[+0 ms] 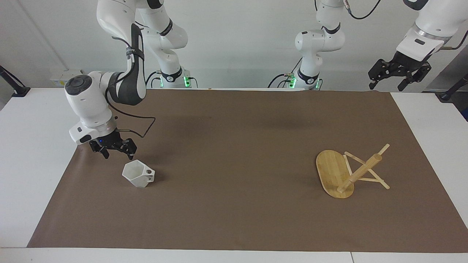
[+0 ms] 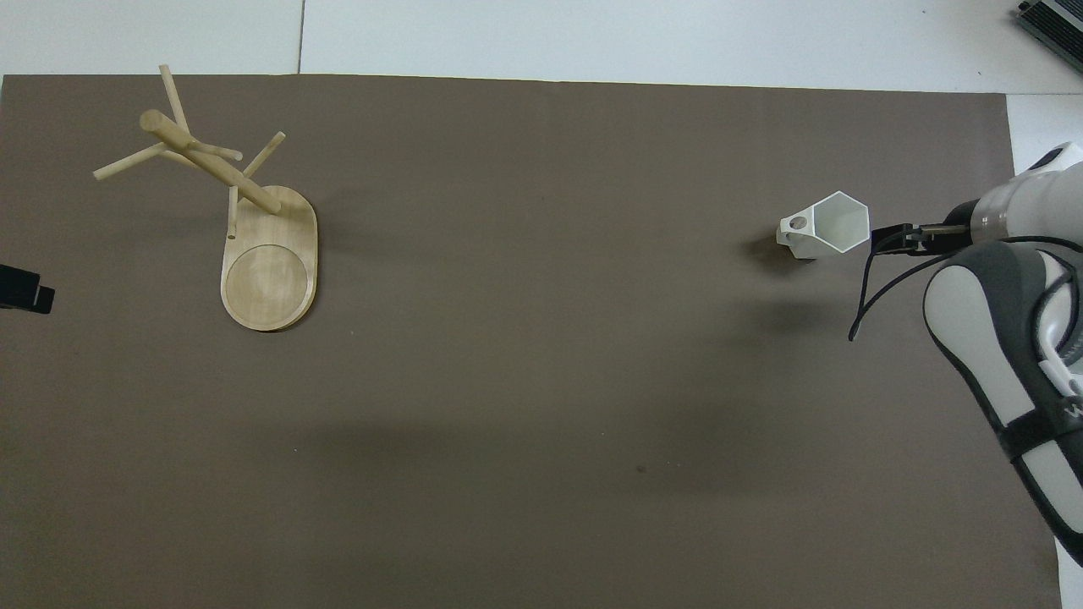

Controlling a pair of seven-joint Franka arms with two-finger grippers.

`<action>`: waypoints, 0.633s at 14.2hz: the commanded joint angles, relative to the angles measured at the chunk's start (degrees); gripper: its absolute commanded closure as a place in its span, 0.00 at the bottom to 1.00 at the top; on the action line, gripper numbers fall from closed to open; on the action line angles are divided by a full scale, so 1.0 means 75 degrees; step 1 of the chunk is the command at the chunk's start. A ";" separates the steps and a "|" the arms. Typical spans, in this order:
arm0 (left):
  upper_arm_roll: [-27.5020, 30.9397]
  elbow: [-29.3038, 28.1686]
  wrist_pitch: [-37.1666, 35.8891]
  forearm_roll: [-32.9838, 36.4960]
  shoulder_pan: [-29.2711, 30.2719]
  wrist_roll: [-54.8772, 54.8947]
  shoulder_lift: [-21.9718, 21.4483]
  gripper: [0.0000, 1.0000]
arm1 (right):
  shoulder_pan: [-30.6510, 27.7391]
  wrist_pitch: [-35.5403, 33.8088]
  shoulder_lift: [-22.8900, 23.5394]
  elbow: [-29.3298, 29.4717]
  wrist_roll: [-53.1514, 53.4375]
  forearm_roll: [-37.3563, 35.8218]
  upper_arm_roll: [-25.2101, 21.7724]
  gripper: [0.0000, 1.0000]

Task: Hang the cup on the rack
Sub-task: 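Reach the right gripper to the white cup and grasp its rim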

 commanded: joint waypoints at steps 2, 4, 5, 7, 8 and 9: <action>0.0029 -0.0218 -0.0041 -0.0109 0.0010 0.0031 -0.0210 0.00 | -0.0011 0.0623 0.0253 -0.0117 -0.0172 0.0300 -0.0024 0.00; 0.0029 -0.0218 -0.0042 -0.0109 0.0010 0.0031 -0.0210 0.00 | -0.0011 0.0660 0.0277 -0.0105 -0.0172 0.0359 -0.0024 0.00; 0.0029 -0.0218 -0.0030 -0.0109 0.0010 0.0031 -0.0210 0.00 | -0.0011 0.0718 0.0289 -0.0105 -0.0172 0.0452 -0.0024 0.00; 0.0029 -0.0218 -0.0041 -0.0109 0.0010 0.0031 -0.0210 0.00 | -0.0011 0.0963 0.0359 -0.0093 -0.0125 0.0605 -0.0024 0.00; 0.0029 -0.0229 -0.0030 -0.0109 0.0010 0.0031 -0.0210 0.00 | -0.0011 0.0999 0.0371 -0.0093 -0.0102 0.0710 -0.0024 0.00; 0.0029 -0.0218 -0.0041 -0.0109 0.0010 0.0019 -0.0210 0.00 | 0.0001 0.1069 0.0383 -0.0082 -0.0101 0.0931 -0.0024 0.00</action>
